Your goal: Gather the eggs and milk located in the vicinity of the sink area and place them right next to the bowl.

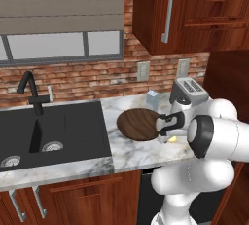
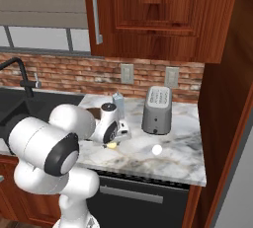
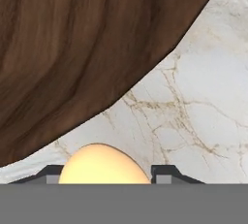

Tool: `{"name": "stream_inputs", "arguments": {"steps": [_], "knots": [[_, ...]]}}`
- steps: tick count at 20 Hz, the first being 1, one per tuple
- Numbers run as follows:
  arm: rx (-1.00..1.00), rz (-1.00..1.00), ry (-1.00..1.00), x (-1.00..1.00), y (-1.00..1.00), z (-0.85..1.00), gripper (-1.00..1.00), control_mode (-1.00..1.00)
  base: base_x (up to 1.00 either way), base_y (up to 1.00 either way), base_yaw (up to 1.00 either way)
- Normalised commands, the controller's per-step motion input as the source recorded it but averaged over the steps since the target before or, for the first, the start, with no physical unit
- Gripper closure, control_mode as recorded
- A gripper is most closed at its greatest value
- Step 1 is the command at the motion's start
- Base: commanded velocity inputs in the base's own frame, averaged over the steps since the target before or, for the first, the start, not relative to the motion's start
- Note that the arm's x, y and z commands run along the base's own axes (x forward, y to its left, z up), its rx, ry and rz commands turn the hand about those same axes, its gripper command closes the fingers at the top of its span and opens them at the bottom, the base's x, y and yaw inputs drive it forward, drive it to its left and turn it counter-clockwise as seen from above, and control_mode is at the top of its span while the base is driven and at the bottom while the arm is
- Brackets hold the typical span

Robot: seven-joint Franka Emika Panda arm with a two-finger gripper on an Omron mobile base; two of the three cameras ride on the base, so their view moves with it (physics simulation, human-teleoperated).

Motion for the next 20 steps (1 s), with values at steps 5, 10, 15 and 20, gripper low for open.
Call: {"name": "stream_inputs", "arguments": {"steps": [5,10,15,20], "knots": [[-0.01,0.06,0.00,0.09,0.35,-0.34,1.00,-1.00,0.00,0.00,0.00],[0.00,0.05,0.00,0.04,0.25,-0.50,1.00,-1.00,0.00,0.00,0.00],[0.00,0.04,0.00,0.00,0.25,-0.43,1.00,-1.00,0.00,0.00,0.00],[0.00,0.04,0.00,0.00,0.22,-0.25,-1.00,-1.00,0.00,0.00,0.00]]}}
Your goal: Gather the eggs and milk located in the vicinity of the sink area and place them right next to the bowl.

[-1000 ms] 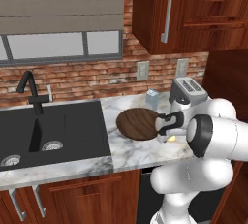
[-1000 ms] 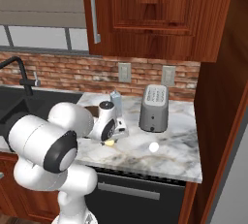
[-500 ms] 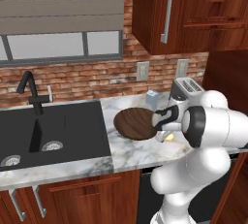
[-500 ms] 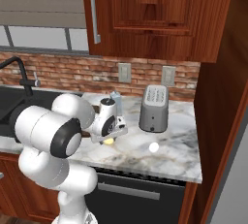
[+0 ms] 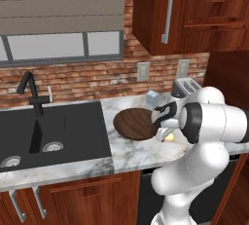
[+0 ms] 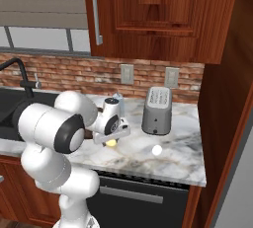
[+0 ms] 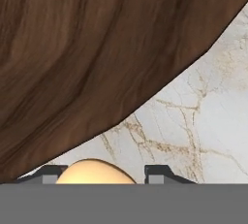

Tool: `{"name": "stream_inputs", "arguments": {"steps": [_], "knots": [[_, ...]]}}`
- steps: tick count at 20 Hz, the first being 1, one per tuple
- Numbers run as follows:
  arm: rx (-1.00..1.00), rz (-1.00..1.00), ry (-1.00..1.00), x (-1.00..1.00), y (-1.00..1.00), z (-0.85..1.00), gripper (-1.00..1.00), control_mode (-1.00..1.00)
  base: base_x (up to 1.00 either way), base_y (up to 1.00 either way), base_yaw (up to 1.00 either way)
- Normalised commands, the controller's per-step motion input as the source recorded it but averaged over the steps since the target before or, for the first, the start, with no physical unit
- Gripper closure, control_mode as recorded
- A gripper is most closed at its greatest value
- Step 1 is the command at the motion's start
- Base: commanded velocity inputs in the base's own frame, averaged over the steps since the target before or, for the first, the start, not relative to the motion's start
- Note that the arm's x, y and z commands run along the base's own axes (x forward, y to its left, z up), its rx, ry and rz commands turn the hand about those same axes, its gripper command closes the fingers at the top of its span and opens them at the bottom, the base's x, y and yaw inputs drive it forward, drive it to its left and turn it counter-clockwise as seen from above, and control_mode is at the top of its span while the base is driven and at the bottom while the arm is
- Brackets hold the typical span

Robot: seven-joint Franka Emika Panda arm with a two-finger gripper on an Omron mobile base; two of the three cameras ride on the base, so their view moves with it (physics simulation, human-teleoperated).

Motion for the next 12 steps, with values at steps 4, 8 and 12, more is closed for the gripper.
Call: {"name": "stream_inputs", "arguments": {"steps": [4,8,12], "knots": [[0.00,0.05,0.00,-0.07,0.03,-0.02,-1.00,-1.00,0.00,0.00,0.00],[0.00,0.06,-0.04,-0.17,0.00,0.03,-1.00,-1.00,0.00,0.00,0.00],[0.01,0.07,-0.09,-0.24,0.00,0.16,-1.00,-1.00,0.00,0.00,0.00]]}}
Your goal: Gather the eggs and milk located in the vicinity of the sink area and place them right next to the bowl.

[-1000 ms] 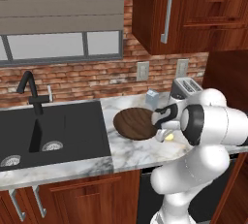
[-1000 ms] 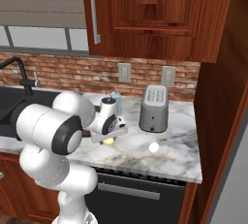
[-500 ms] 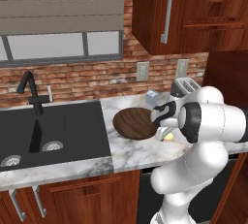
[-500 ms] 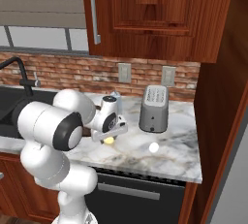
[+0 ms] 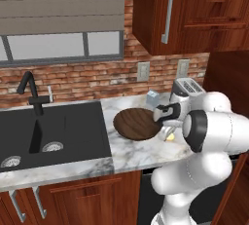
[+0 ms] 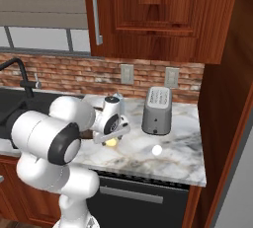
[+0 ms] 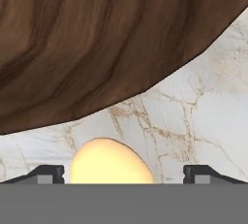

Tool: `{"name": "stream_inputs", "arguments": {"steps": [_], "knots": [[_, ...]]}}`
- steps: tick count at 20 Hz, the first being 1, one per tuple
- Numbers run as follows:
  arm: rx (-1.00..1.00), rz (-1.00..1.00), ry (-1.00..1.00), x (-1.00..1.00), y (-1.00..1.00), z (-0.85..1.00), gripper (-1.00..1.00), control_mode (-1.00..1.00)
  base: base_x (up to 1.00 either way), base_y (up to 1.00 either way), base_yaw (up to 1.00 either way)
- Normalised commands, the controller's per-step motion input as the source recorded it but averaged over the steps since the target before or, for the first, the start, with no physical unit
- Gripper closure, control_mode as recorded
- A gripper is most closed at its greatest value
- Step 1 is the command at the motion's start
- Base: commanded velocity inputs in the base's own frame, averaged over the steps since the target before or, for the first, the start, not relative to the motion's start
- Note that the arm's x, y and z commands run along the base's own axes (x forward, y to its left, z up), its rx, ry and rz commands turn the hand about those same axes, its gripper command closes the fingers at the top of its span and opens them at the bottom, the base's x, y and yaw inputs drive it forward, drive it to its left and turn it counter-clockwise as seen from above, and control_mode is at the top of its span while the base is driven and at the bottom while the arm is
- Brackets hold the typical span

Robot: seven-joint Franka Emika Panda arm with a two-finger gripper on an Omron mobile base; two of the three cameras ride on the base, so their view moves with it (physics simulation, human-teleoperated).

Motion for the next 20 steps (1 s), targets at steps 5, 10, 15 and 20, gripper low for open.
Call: {"name": "stream_inputs", "arguments": {"steps": [5,10,15,20], "knots": [[0.03,0.08,-0.16,-0.38,-0.02,0.36,-1.00,-1.00,0.00,0.00,0.00],[0.11,0.00,-0.19,-0.54,-0.21,0.49,-1.00,-1.00,0.00,0.00,0.00],[0.13,-0.12,-0.13,-0.45,-0.29,0.52,-1.00,-1.00,0.00,0.00,0.00],[0.12,-0.23,-0.07,-0.30,-0.28,0.40,-1.00,-1.00,0.00,0.00,0.00]]}}
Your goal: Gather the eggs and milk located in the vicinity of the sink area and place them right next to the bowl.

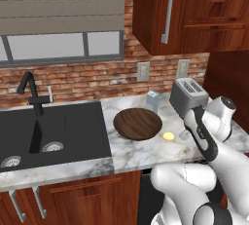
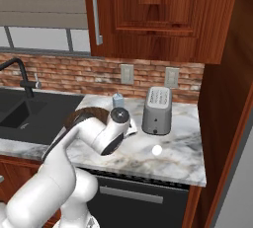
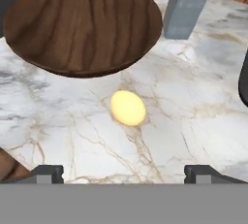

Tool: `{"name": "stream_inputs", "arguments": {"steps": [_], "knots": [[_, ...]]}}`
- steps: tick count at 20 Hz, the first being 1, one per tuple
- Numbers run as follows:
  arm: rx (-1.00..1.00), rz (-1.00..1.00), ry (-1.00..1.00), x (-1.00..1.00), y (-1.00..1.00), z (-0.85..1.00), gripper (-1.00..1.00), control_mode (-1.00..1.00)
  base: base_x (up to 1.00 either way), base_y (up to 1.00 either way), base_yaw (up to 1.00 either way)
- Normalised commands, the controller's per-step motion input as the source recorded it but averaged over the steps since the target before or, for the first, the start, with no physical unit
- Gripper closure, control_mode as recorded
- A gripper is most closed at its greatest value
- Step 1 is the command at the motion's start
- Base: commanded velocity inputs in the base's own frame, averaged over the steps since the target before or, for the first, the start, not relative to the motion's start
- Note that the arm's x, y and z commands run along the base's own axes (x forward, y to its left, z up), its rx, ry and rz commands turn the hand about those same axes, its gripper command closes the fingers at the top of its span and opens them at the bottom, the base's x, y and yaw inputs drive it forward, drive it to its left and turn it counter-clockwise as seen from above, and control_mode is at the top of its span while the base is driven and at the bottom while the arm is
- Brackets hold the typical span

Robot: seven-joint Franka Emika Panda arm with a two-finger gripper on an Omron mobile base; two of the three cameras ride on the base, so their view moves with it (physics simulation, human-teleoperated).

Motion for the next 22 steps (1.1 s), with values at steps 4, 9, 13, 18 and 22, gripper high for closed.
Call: {"name": "stream_inputs", "arguments": {"steps": [4,9,13,18,22], "knots": [[0.10,-0.22,-0.02,-0.19,-0.23,0.29,-1.00,-1.00,0.00,0.00,0.00],[0.07,-0.20,0.00,-0.06,-0.29,0.16,-1.00,-1.00,0.00,0.00,0.00],[0.03,-0.11,0.00,0.00,-0.41,0.04,-1.00,-1.00,0.00,0.00,0.00],[0.00,-0.06,0.00,0.00,-0.45,0.00,-1.00,-1.00,0.00,0.00,0.00],[0.00,-0.03,0.00,0.00,-0.41,0.00,-1.00,-1.00,0.00,0.00,0.00]]}}
